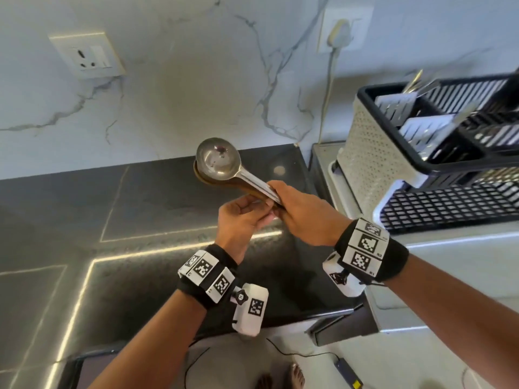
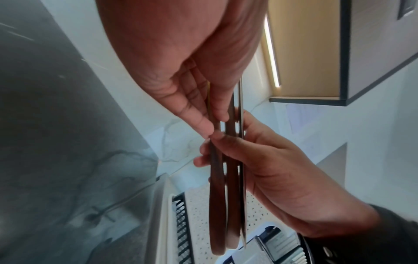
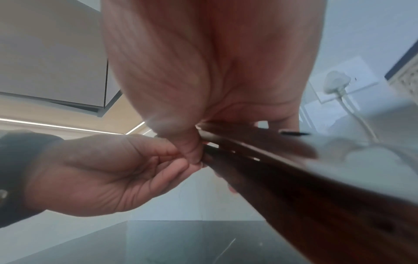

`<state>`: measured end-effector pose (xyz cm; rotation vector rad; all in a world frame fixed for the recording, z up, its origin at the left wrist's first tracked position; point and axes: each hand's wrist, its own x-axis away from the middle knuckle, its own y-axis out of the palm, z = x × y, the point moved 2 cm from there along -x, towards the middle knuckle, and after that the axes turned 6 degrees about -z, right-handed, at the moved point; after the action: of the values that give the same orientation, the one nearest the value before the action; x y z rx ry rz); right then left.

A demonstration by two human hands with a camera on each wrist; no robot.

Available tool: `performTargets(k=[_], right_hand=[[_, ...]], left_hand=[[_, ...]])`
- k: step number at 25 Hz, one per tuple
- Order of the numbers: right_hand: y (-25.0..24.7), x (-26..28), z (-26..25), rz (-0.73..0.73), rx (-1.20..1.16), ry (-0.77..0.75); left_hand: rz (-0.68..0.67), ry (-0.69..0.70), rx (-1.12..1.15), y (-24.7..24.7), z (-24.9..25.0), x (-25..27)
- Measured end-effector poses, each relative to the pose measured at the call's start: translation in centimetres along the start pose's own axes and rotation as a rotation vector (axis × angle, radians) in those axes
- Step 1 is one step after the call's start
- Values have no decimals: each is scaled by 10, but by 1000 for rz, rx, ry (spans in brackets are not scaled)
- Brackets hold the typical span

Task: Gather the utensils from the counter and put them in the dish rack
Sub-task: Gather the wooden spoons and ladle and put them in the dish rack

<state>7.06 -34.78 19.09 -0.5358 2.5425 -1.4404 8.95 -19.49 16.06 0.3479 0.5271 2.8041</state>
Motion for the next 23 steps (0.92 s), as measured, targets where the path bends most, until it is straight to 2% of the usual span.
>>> performTargets(k=[7,10,12,15,18,19,21,23], right_hand=[[-110,19,-1,113,127,102],[-166,34,11,150,213,122],[-201,50,30,148,248,151],[-248,79,74,120,269,199],[-291,116,133,60,338,311],[-306,130,157,37,367,351],[-333,153,207,-3,423,430],[-359,168,249,-30,483,513]], left_hand=[[-188,150,-81,90,60,-32],[-215,170,-74,143,83,-42],[-250,197,-154,181,90,-50],[-326,314,-524,234,89,-68],[-394,369,-1090,268,71,-90],[-381,377,-1260,275,64,-97],[-298,360,-1428,283,56,-108],[-230,304,-1436,287,53,-119]])
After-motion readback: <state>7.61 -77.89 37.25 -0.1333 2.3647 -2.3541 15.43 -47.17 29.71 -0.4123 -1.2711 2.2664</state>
